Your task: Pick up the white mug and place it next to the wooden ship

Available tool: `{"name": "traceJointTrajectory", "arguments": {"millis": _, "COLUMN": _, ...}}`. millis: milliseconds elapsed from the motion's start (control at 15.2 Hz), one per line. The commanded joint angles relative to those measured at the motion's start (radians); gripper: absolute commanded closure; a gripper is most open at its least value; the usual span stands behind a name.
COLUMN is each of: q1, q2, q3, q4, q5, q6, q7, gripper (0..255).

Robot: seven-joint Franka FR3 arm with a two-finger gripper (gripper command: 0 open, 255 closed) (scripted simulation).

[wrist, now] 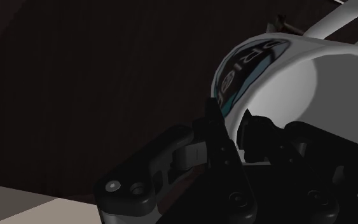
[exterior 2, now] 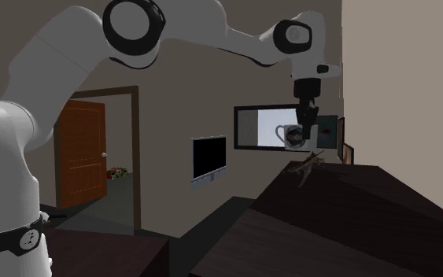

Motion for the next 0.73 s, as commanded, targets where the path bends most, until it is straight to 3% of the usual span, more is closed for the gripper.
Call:
{"name": "traceJointTrajectory", "arguments": {"millis": 0, "q1": -0.001, "q2": -0.003, "q3": 0.0, "q4": -0.031, "q5": 0.0, "q6": 0.029, "q7": -0.001, "gripper": 255}}
{"name": "traceJointTrajectory", "arguments": {"millis": 660, "q1": -0.002, "q2": -0.006, "q3": 0.0, "q4": -0.171, "q5": 0.001, "q6": 0.165, "q7": -0.007, "gripper": 255}}
